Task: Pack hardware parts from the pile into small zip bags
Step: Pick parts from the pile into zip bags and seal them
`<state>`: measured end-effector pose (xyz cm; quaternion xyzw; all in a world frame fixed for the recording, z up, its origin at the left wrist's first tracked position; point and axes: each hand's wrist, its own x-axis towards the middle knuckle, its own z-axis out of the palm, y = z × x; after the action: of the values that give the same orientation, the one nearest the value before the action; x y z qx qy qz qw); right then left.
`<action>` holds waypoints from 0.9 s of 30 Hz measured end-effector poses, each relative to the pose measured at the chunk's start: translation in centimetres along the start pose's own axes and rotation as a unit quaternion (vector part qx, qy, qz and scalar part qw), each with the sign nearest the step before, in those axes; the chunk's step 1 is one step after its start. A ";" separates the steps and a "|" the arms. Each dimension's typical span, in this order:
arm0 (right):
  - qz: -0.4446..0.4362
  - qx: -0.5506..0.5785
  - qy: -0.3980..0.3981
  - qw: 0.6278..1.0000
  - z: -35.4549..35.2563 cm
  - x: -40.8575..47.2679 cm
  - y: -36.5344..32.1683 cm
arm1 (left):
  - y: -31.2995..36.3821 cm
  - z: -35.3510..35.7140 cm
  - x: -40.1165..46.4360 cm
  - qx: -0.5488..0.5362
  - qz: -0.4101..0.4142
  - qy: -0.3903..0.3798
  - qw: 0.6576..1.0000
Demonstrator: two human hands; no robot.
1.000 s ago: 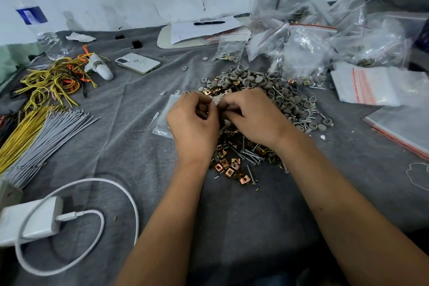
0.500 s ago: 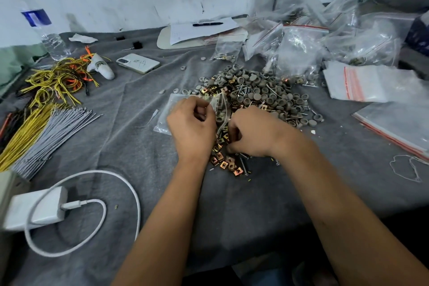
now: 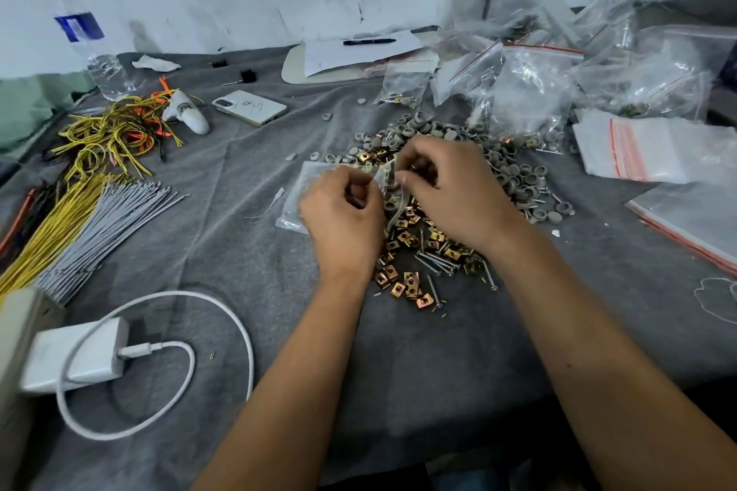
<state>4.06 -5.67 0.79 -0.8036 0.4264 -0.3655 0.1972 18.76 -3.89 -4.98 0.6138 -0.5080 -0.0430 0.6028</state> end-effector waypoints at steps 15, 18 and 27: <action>-0.047 -0.024 0.055 0.997 3.0 -0.3 2.2 | 0.3 0.1 -0.2 -0.002 0.006 0.001 1.000; -0.058 -0.075 0.024 0.995 3.1 -0.4 2.2 | 0.5 0.1 -0.3 -0.001 0.009 0.009 1.000; -0.061 -0.116 -0.049 0.990 2.4 -0.6 2.3 | 0.6 0.2 -0.3 0.013 0.032 0.021 0.999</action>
<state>4.42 -6.42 -2.52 -0.8625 0.4058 -0.2848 0.1009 18.15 -3.69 -4.73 0.6058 -0.5154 -0.0043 0.6061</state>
